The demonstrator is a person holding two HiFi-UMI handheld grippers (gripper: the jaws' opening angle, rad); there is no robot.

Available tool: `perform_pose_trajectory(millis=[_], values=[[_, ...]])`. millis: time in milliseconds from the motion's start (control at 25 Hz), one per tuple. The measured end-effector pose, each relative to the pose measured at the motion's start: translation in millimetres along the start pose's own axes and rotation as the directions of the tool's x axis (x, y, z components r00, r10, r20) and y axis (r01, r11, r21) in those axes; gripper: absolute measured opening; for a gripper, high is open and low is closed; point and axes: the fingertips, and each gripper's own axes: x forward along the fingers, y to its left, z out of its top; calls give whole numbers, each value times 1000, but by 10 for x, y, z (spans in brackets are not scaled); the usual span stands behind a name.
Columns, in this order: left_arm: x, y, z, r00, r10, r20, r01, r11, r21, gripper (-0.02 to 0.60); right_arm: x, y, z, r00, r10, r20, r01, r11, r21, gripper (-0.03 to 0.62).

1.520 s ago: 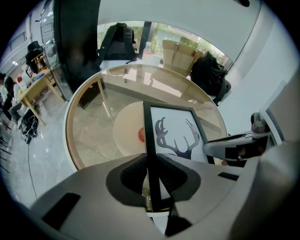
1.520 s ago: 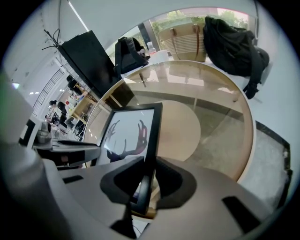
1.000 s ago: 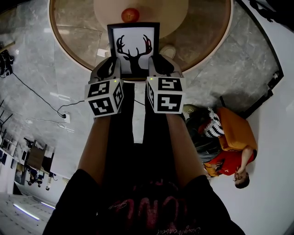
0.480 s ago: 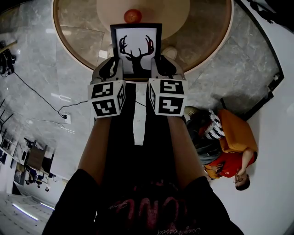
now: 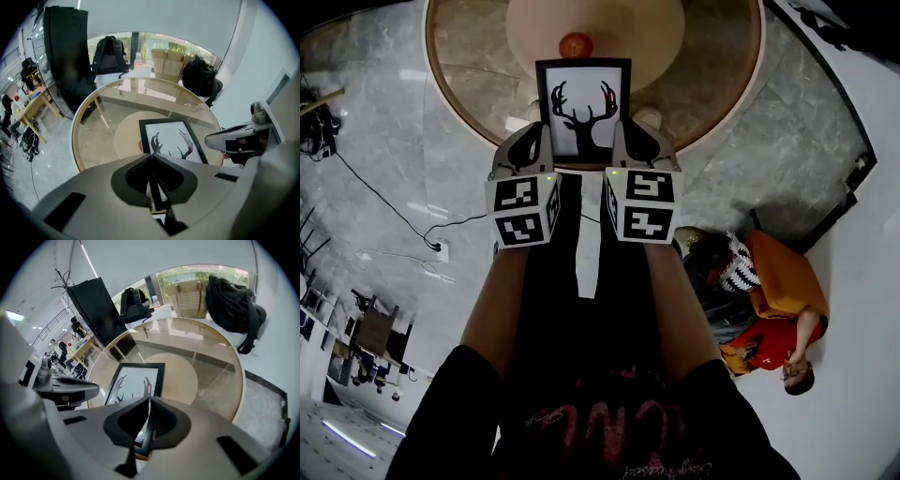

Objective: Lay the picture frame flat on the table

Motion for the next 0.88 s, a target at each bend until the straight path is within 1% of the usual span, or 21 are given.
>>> perform_pose_trajectory(millis=[240, 520, 600, 760, 880], values=[[-211, -10, 210, 999, -4, 51, 4, 1000, -11, 11, -209, 81, 225, 998, -5, 55, 6, 1000, -18, 23], [-465, -36, 591, 994, -18, 111, 18, 1000, 4, 11, -498, 165, 674, 990, -16, 141, 22, 999, -41, 21], [-552, -34, 695, 991, -16, 133, 16, 1000, 1, 11, -591, 195, 784, 986, -14, 163, 23, 998, -51, 21], [-746, -33, 916, 983, 7, 184, -1, 1000, -31, 11, -800, 286, 982, 979, 0, 205, 16, 997, -73, 21], [-925, -67, 1140, 974, 4, 224, 1, 1000, -22, 11, -975, 366, 1150, 973, 7, 232, 12, 997, -78, 21]])
